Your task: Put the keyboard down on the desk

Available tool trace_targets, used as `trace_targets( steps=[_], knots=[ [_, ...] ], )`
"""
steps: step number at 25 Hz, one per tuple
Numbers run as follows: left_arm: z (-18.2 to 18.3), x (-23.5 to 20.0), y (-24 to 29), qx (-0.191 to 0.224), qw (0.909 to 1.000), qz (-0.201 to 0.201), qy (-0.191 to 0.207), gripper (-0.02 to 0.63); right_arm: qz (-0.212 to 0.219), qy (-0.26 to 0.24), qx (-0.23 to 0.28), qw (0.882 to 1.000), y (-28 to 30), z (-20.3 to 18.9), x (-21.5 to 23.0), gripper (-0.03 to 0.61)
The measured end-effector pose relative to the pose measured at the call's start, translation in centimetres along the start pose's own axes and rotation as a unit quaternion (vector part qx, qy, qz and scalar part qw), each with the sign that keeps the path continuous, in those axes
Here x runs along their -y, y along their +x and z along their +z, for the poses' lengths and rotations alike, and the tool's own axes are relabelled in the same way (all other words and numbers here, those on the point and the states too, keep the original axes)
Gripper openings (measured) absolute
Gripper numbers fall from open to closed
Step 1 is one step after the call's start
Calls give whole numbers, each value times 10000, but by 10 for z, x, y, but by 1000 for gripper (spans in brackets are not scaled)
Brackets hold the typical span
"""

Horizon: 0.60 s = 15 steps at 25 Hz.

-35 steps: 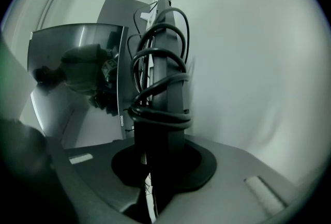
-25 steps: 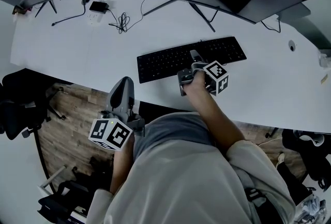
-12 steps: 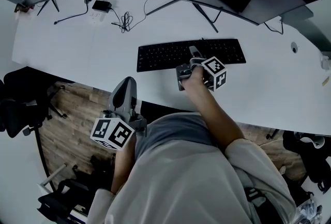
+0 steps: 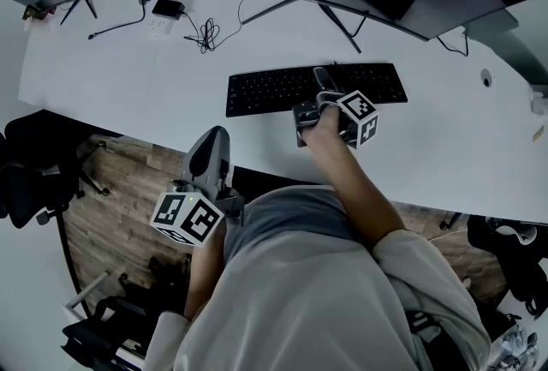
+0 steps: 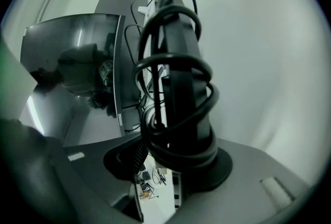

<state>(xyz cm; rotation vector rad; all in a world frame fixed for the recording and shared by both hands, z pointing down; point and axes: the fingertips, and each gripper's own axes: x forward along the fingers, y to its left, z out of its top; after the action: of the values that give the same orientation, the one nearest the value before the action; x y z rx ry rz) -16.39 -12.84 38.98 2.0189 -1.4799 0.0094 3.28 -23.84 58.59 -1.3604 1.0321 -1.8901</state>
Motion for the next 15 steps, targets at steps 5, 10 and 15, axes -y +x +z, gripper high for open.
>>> trace_targets(
  steps=[5,10,15],
  knots=[
    [-1,2,0,-30,10000,-42,-37,0,-23,-150,85,9998,-2,1,-7,284],
    [-2,0,-2,-22,10000,-43,-84,0,-62,-333,184,9993,-6,3,-11,327],
    [-1,-2,-4,24,9999,-57,-95,0,-203,-605,225,9977,-10,2,-14,371]
  ],
)
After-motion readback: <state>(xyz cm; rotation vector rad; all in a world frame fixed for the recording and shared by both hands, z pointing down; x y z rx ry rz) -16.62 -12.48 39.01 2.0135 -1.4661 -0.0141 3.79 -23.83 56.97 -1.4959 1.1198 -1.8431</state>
